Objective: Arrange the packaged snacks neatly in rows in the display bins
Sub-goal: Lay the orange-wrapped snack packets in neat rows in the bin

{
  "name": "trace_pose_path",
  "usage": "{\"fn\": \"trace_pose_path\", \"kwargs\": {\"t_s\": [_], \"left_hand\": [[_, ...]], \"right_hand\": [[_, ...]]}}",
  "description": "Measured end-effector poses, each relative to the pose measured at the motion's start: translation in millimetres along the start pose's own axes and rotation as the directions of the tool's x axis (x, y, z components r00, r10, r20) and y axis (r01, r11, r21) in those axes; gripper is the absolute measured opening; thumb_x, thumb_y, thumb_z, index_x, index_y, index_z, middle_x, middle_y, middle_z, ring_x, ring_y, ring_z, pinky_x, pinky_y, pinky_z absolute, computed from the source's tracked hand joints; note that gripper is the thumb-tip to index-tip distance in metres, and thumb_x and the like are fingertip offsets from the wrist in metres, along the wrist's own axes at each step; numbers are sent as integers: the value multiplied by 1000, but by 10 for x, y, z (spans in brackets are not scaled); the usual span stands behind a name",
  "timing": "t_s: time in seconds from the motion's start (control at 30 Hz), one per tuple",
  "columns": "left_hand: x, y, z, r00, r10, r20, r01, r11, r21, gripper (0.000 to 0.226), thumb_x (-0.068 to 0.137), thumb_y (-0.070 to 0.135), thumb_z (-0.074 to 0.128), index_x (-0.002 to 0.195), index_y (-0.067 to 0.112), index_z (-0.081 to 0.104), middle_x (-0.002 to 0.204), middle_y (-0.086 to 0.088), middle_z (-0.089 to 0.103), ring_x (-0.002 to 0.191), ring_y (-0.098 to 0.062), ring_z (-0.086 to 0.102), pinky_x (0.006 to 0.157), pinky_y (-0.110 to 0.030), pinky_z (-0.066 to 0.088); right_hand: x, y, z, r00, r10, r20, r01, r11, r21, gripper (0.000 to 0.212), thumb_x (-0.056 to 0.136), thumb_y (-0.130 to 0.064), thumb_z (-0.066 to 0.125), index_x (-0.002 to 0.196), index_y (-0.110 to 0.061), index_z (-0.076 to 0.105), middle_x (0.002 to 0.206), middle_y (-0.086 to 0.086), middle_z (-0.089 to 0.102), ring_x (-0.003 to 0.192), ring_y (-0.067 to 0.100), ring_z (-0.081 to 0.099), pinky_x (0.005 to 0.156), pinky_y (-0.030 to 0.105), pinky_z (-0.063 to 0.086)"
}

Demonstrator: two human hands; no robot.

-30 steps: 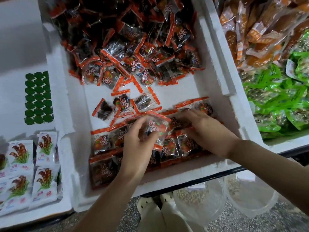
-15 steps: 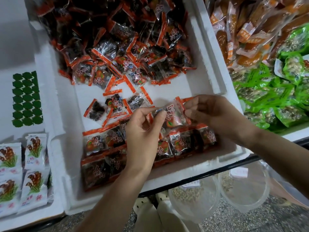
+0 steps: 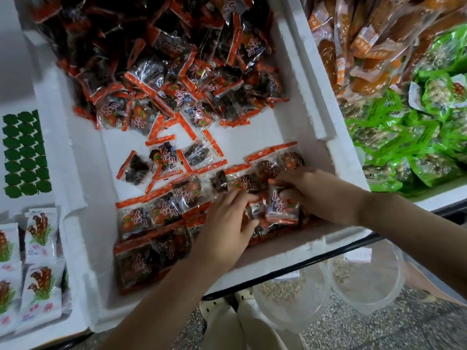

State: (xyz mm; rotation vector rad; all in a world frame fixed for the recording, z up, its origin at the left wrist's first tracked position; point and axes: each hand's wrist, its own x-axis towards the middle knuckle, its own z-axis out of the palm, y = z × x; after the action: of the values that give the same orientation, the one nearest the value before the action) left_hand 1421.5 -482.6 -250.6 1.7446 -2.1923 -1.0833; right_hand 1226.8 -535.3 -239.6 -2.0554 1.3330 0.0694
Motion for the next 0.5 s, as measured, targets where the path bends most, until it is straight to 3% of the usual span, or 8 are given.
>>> {"fn": "trace_pose_path", "kwargs": {"t_s": [0.07,0.13,0.23,0.4,0.5], "left_hand": [[-3,-50,45,999,12,46,-18,992,129,44,96,28,50,138,24,38,139,10,33,134,-8,19,111,-23,13],[-5,-81,83,999,20,47,-28,986,161,47,96,27,51,140,23,36,139,8,31,134,-10,21,111,-24,15],[-8,-92,108,999,25,33,-30,989,146,48,95,26,53,140,21,38,136,6,33,132,-11,27,111,-25,21],[-11,-117,130,999,33,7,-34,993,110,49,95,24,54,140,23,35,136,8,33,131,-10,27,110,-26,22],[-15,-133,141,999,45,-3,-45,995,94,50,94,22,54,140,24,35,136,8,34,131,-10,28,110,-25,23]], "right_hand": [[54,-18,80,997,-45,57,45,999,-9,23,97,-20,46,117,-15,55,112,8,61,103,26,58,89,40,43],[101,-57,141,993,-70,98,73,997,-23,22,97,-19,45,116,-16,54,111,9,60,102,25,57,89,39,42],[134,-76,179,988,-91,127,92,996,2,23,94,-20,51,118,-19,54,114,4,58,106,22,56,93,35,41],[139,-26,181,977,-192,96,206,963,-175,35,95,-19,49,129,-27,48,120,0,51,117,16,46,101,26,31],[129,1,223,971,-224,87,239,937,-256,40,95,-22,49,135,-26,44,121,1,49,119,18,42,104,28,29]]}}
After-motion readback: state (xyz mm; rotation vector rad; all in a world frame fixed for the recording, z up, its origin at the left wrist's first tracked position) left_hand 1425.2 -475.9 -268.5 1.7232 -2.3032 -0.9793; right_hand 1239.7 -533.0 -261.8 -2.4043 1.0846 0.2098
